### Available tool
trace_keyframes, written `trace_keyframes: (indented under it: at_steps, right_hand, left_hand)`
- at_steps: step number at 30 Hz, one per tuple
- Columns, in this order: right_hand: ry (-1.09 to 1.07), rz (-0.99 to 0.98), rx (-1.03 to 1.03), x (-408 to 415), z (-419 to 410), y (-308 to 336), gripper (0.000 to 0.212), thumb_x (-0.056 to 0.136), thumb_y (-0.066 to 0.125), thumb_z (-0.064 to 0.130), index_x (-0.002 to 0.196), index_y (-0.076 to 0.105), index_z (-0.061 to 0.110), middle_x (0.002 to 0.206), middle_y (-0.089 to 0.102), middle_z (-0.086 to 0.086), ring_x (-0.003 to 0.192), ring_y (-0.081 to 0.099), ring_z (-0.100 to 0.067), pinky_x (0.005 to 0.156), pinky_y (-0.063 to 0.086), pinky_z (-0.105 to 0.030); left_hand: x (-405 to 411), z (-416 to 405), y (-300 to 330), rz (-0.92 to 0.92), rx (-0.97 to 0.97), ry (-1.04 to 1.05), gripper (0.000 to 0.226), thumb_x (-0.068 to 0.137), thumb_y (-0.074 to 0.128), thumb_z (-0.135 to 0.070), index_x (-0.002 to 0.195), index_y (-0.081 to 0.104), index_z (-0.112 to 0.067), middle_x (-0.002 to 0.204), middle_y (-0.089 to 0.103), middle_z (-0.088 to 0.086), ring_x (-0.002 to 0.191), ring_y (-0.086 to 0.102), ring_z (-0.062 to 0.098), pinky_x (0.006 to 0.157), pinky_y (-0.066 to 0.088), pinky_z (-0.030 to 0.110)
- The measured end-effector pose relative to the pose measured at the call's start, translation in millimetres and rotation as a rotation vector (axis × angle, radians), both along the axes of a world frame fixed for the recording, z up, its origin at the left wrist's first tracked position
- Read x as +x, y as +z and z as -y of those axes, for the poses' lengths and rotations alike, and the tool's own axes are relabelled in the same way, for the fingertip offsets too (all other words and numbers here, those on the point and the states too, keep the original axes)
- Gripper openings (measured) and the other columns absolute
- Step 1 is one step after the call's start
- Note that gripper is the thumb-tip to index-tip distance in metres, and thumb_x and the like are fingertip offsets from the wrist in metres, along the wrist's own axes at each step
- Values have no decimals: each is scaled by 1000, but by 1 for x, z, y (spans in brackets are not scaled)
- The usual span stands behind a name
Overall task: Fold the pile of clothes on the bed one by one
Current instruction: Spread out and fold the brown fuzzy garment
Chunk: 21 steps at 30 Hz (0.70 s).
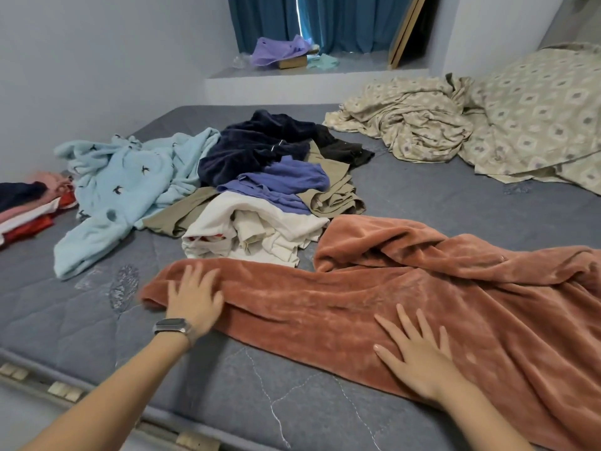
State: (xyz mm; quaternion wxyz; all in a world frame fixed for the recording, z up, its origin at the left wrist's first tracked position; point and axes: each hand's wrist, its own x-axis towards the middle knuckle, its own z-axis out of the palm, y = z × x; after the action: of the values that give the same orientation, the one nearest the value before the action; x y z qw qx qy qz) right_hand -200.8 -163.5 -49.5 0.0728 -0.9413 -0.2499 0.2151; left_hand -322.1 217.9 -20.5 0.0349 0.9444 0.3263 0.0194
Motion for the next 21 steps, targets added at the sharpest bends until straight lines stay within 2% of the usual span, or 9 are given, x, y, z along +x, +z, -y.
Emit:
trace_keyframes:
  at_steps: [2, 4, 7, 10, 12, 13, 15, 18, 21]
  right_hand:
    - [4, 32, 32, -2, -16, -4, 80, 68, -5, 82, 144, 1, 58, 158, -20, 14, 145, -22, -22, 115, -12, -56]
    - [-17, 47, 23, -2, -27, -9, 89, 61, -13, 83, 144, 2, 58, 159, -18, 13, 146, -22, -23, 113, -12, -59]
    - [-47, 40, -6, 2, -34, -11, 65, 84, 8, 77, 145, 5, 56, 160, -15, 8, 146, -19, -28, 111, -9, -64]
    - [-60, 24, 0, 2, -41, -5, 57, 93, 28, 63, 146, 13, 50, 162, -8, 2, 147, -13, -33, 109, -6, -67]
    - [-67, 41, 21, 3, -44, 2, 54, 92, 38, 58, 143, 26, 45, 160, 8, 0, 146, 2, -35, 109, 3, -67]
    - [-70, 68, 47, 5, -44, 6, 49, 91, 43, 54, 138, 35, 42, 154, 21, 0, 142, 14, -32, 110, 12, -64]
    - [-92, 112, 144, 12, -38, 12, 33, 90, 48, 43, 123, 51, 37, 135, 45, 7, 127, 36, -22, 106, 31, -49]
    - [-149, 79, 282, 24, -20, 14, 27, 89, 50, 33, 114, 58, 35, 118, 58, 11, 117, 46, -17, 95, 40, -33]
    - [-124, 2, 314, 29, -2, 8, 30, 87, 52, 29, 116, 58, 34, 119, 55, 13, 119, 44, -17, 96, 40, -29]
  left_hand:
    - [12, 29, -11, -24, -28, -134, 48, 96, 34, -50, 144, 26, -49, 161, 7, 1, 148, 2, 26, 115, 6, 58]
    - [16, 47, -26, -169, -105, -147, 47, 95, 26, -60, 141, 17, -59, 161, 2, 1, 148, -3, 29, 114, 6, 61]
    - [23, 53, -32, -370, -159, -103, 47, 93, 26, -60, 140, 19, -57, 160, 10, 5, 146, 6, 35, 112, 19, 60]
    - [48, 67, -3, -470, 41, -147, 45, 91, 38, -45, 135, 41, -38, 140, 43, 8, 127, 41, 33, 98, 40, 47]
    - [71, 91, 14, -362, 156, -308, 36, 88, 43, -31, 122, 52, -24, 124, 53, 5, 114, 51, 28, 89, 42, 40]
    - [82, 106, 18, -264, 133, -378, 32, 88, 44, -29, 118, 54, -21, 120, 56, 4, 110, 54, 28, 86, 43, 38]
    - [108, 133, 19, -24, -146, -390, 31, 88, 48, -30, 117, 54, -19, 116, 61, 2, 106, 58, 25, 84, 47, 32]
    - [157, 154, 9, 210, -554, -108, 46, 77, 63, -38, 116, 54, -16, 109, 65, 2, 100, 62, 22, 83, 47, 27]
    - [196, 151, -12, 167, -588, 218, 87, 59, 66, -61, 130, 48, -14, 130, 54, 15, 116, 54, 31, 98, 46, 37]
